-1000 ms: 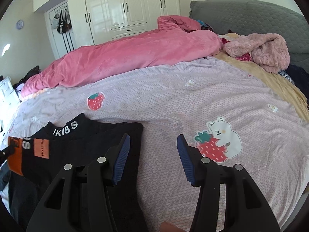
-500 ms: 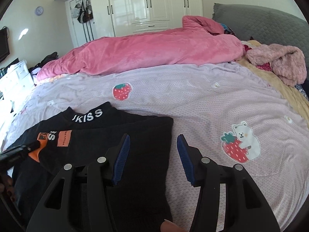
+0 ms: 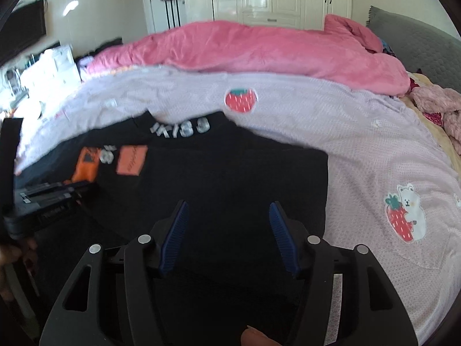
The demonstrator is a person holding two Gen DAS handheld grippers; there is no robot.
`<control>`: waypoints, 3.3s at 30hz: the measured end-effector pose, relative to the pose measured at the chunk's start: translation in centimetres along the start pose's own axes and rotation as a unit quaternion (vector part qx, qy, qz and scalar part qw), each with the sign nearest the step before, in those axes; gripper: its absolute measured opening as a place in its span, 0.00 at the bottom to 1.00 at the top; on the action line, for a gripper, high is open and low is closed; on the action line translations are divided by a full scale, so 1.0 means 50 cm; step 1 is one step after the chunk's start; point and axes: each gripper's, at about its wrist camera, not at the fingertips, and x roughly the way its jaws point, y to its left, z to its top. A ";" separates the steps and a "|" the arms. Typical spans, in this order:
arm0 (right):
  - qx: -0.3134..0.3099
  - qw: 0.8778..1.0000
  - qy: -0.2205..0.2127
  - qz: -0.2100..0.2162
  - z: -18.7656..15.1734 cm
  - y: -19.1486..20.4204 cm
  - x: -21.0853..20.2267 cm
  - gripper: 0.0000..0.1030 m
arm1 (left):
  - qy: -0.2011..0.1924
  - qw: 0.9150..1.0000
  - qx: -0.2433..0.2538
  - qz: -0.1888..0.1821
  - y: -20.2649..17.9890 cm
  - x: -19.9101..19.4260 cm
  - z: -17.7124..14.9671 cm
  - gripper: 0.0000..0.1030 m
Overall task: Fold small clothes
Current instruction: 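Lower the cuff flat onto the shirt and open the left gripper, then move the left gripper to the other orange-cuffed sleeve end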
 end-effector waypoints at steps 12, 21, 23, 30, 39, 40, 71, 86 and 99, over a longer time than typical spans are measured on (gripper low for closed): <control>0.037 0.998 0.042 -0.004 -0.021 -0.031 0.032 0.59 | 0.001 1.000 0.003 -0.008 0.003 0.001 0.003 0.12; 0.081 0.996 -0.027 0.026 0.007 -0.055 -0.005 0.61 | -0.049 0.999 0.010 -0.019 -0.023 -0.047 0.036 0.18; 0.077 0.996 -0.037 0.032 0.011 -0.046 -0.008 0.61 | -0.036 0.999 0.016 -0.021 -0.032 -0.031 0.048 0.18; 0.084 0.996 0.011 0.016 0.008 -0.043 0.050 0.67 | -0.007 1.000 0.011 -0.014 -0.028 0.028 0.045 0.32; 0.090 0.995 -0.008 0.045 0.011 -0.040 0.024 0.69 | -0.023 0.999 0.009 -0.022 -0.024 -0.011 0.043 0.53; 0.091 0.995 -0.011 0.048 0.012 -0.040 0.018 0.70 | -0.026 0.999 0.007 -0.024 -0.021 -0.018 0.043 0.54; 0.025 0.991 -0.112 0.064 0.025 0.069 -0.096 0.92 | -0.096 0.994 -0.047 0.035 0.095 -0.165 -0.007 0.91; -0.020 0.991 -0.119 0.065 0.015 0.167 -0.117 0.93 | -0.105 0.987 -0.092 0.082 0.229 -0.209 -0.043 0.91; -0.037 0.990 -0.110 0.085 0.020 0.281 -0.133 0.93 | -0.136 0.974 -0.128 0.128 0.324 -0.265 -0.052 0.91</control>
